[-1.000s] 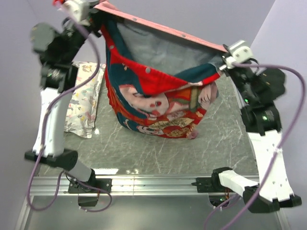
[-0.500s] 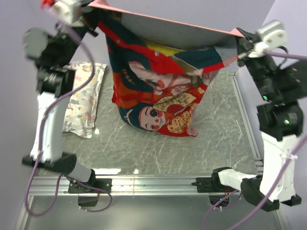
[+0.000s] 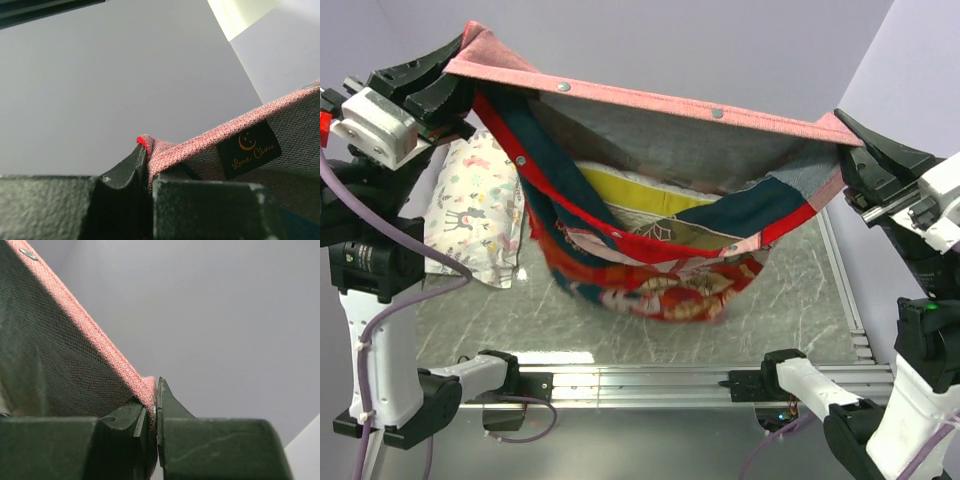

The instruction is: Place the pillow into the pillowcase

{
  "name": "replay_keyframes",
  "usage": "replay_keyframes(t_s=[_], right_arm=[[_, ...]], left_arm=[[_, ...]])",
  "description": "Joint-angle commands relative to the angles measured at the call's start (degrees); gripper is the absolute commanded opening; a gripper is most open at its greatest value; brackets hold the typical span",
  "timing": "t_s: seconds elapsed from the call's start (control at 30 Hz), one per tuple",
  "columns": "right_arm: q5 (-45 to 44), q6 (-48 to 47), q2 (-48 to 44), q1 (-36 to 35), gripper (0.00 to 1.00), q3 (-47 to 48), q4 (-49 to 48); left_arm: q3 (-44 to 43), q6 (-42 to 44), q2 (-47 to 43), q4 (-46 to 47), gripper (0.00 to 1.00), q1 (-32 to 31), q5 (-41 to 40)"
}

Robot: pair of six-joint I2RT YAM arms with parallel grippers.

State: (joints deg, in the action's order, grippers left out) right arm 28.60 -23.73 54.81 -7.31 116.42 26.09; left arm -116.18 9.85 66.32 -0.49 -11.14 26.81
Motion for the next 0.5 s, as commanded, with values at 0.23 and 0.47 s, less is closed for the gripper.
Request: replay_keyframes(t_s=[0.23,0.47], right_arm=[[-40.11,-7.21,0.90,4.76,0.00,-20.04,-15.45],[-54.42,-10.37,16.45,4.85,0.00,-30.73,-19.40]], left_arm=[[0.95,-0.88,10.56,12.36,0.00,8.59,-33.05],[-1.12,-0.10,35.74,10.52,0.00,6.48,-32.16]])
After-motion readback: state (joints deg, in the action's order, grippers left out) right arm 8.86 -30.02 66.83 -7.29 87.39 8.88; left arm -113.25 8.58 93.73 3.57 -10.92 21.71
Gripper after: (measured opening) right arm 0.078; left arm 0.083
